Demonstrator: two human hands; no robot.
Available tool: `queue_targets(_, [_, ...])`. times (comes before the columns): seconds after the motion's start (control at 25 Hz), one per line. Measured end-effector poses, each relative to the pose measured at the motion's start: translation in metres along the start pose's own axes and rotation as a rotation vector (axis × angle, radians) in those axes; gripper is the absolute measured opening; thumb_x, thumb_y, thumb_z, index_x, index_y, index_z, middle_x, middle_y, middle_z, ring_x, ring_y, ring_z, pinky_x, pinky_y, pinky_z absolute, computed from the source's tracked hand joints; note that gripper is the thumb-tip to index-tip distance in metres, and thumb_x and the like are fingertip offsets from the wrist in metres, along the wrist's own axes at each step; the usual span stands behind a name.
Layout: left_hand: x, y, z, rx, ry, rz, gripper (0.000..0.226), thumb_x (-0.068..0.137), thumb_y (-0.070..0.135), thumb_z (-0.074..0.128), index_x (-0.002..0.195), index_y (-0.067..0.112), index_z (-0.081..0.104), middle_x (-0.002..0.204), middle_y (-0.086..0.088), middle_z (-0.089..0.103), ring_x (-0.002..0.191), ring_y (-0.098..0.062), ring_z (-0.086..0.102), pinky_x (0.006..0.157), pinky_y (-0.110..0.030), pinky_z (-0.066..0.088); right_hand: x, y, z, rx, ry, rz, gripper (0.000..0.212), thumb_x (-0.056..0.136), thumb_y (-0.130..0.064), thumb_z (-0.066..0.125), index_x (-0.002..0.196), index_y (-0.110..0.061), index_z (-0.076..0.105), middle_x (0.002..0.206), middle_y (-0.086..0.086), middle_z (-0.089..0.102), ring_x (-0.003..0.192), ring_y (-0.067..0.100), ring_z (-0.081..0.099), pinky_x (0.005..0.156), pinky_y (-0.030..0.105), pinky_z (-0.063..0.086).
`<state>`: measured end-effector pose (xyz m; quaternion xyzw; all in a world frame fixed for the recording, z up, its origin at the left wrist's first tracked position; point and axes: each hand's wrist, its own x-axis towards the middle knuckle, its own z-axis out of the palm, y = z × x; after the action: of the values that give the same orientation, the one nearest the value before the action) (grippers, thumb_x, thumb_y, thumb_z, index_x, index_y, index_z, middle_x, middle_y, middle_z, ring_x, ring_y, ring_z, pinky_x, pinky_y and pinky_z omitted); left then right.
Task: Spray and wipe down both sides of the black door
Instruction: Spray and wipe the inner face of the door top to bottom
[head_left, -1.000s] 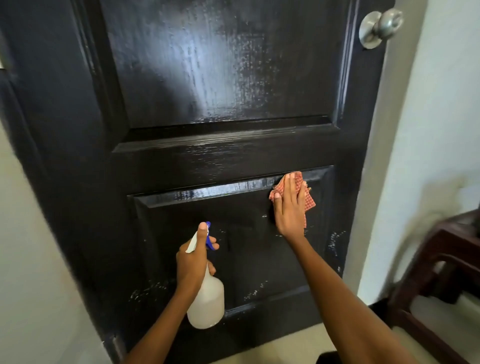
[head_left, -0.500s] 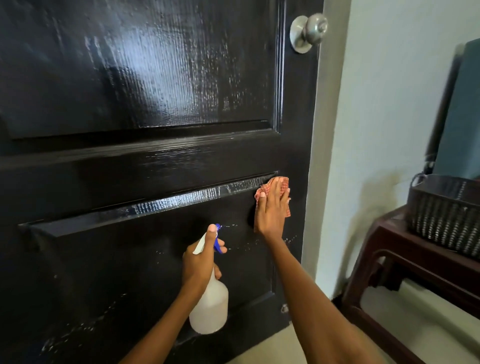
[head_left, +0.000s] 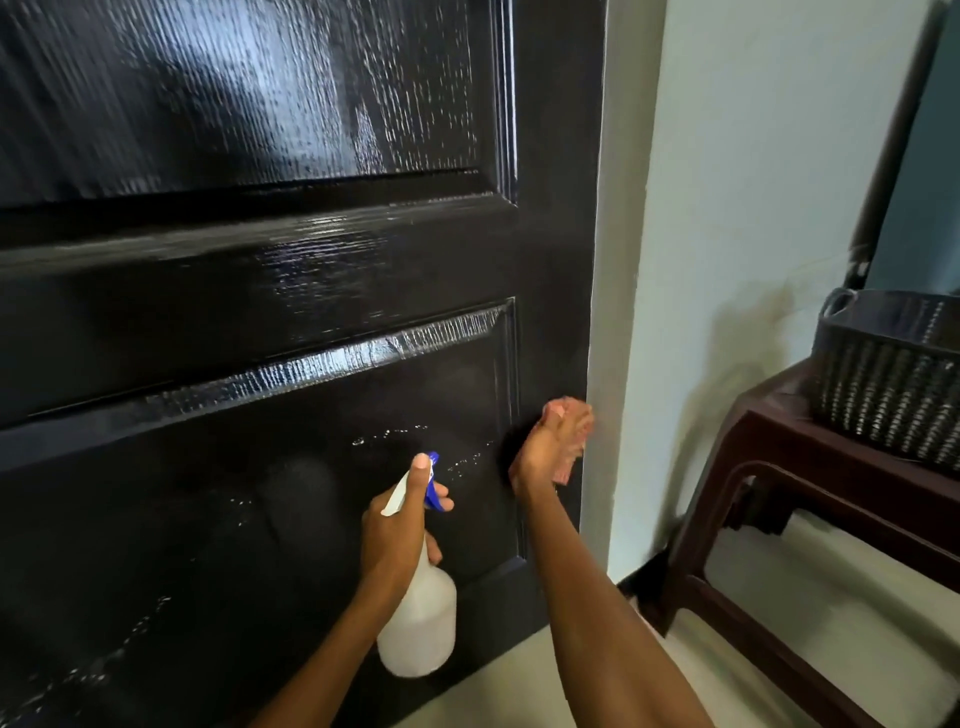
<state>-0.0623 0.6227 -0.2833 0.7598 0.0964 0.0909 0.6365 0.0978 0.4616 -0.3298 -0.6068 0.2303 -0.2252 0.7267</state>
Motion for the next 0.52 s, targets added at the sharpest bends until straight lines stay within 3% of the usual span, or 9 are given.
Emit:
queue_targets(0.08, [0.003, 0.002, 0.006, -0.016, -0.008, 0.014, 0.068, 0.084, 0.070, 0.038, 0.093, 0.012, 0.072, 0.086, -0.003, 0.077, 0.046, -0.027, 0.056, 0.050, -0.032, 0.051, -0.004, -0.043, 0.014, -0.029, 0.001, -0.169, 0.063, 0.109, -0.043, 0.024, 0.165, -0.028, -0.001, 0.173, -0.004, -0.009, 0.158, 0.033, -0.011, 0.127, 0.051, -0.006])
queue_targets(0.16, [0.007, 0.006, 0.009, -0.025, -0.005, 0.027, 0.065, 0.089, 0.066, 0.038, 0.094, 0.011, 0.072, 0.087, -0.003, 0.077, 0.048, -0.028, 0.056, 0.052, -0.034, 0.052, -0.010, -0.079, 0.023, -0.116, -0.033, -0.409, 0.063, 0.109, -0.044, 0.025, 0.165, -0.029, 0.000, 0.172, -0.007, -0.009, 0.158, 0.029, -0.012, 0.127, 0.045, -0.011])
queue_targets(0.32, [0.016, 0.006, 0.016, -0.015, 0.006, 0.031, 0.057, 0.099, 0.057, 0.038, 0.096, 0.011, 0.072, 0.088, -0.003, 0.077, 0.048, -0.026, 0.057, 0.054, -0.033, 0.052, -0.005, -0.070, 0.016, -0.358, -0.046, -0.715, 0.063, 0.107, -0.057, 0.019, 0.162, -0.039, -0.006, 0.171, -0.014, -0.010, 0.159, 0.023, -0.007, 0.124, 0.045, -0.009])
queue_targets(0.4, [0.018, 0.000, 0.020, -0.009, 0.004, 0.028, 0.056, 0.099, 0.057, 0.039, 0.096, 0.011, 0.071, 0.088, -0.003, 0.077, 0.047, -0.025, 0.056, 0.052, -0.032, 0.052, 0.000, -0.029, 0.012, -0.367, -0.046, -0.645, 0.064, 0.105, -0.061, 0.014, 0.159, -0.040, -0.013, 0.171, -0.013, -0.015, 0.159, 0.021, -0.011, 0.126, 0.044, -0.009])
queue_targets(0.52, [0.019, -0.009, 0.024, -0.004, 0.018, -0.005, 0.059, 0.093, 0.063, 0.040, 0.095, 0.013, 0.071, 0.088, -0.003, 0.077, 0.046, -0.026, 0.056, 0.050, -0.031, 0.051, -0.005, 0.024, 0.007, -0.214, -0.038, -0.312, 0.067, 0.107, -0.059, 0.011, 0.163, -0.031, -0.012, 0.170, -0.008, -0.019, 0.158, 0.018, -0.017, 0.123, 0.033, -0.016])
